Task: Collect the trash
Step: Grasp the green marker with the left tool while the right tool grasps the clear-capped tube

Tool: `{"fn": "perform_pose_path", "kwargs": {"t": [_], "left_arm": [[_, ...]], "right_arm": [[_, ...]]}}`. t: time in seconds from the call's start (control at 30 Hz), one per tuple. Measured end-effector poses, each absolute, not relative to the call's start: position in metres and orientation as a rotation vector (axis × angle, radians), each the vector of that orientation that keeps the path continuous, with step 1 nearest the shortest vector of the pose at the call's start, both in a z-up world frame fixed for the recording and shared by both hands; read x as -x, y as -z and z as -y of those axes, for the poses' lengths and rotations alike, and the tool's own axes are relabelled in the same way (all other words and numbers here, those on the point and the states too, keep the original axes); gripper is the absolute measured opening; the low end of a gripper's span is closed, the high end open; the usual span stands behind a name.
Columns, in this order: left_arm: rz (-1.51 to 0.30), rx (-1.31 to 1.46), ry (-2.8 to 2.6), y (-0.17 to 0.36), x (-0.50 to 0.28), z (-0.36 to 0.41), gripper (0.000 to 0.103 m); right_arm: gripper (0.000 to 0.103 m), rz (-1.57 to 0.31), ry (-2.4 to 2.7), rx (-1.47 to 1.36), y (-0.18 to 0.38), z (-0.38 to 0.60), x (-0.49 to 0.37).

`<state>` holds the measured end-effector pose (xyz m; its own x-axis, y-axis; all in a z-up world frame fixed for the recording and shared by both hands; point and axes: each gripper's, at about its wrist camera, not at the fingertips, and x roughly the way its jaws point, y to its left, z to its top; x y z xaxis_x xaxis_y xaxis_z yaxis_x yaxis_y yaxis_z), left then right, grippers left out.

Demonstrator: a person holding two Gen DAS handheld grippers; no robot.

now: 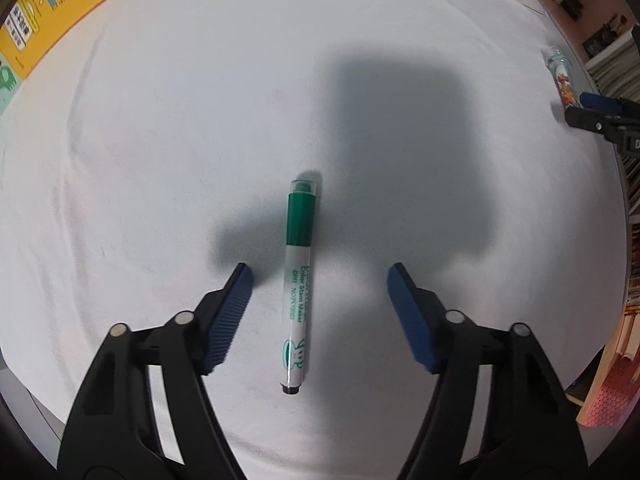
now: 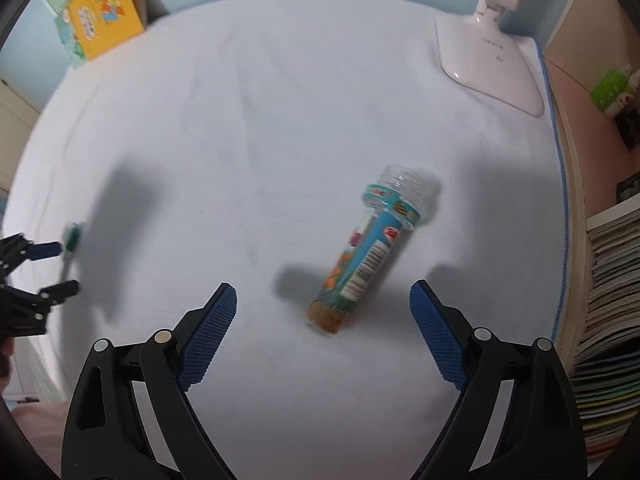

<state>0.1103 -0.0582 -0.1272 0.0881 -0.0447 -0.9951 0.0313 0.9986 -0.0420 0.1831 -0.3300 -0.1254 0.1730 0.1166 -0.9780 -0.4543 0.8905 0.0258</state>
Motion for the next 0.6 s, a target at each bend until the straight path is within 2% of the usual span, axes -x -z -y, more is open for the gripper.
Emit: {"fn": "perform_pose_path", "kwargs": {"t": [0.1,0.13,0.17,0.2,0.23,0.6], "left_arm": [[-1.475,0.004,0.047,0.129,-0.114,0.051,0.062],[-1.47,0.001,0.042,0.128,-0.116,0.049,0.052],[-1.462,-0.002,0.048,0.126,-0.117,0.047,0.037],[-1.46,-0.005,0.047,0.123,-0.109,0.042,0.028],[-1.463,-0.004,0.052,0.122,-0.11,0.04,0.011],[-1.424,-0.023,0.093,0.106,-0.097,0.036,0.01]], "right_arm": [[0.067,-1.329,-0.387,0.336,0.129,0.328,-0.185],[0.062,-1.32,-0.378,0.349,0.129,0.327,-0.185],[0.044,-1.313,-0.384,0.349,0.127,0.327,-0.185],[0.021,-1.307,-0.384,0.344,0.124,0.327,-0.186],[0.021,-1.306,-0.389,0.34,0.123,0.326,-0.187],[0.021,-1.245,-0.463,0.351,0.1,0.308,-0.168]]}}
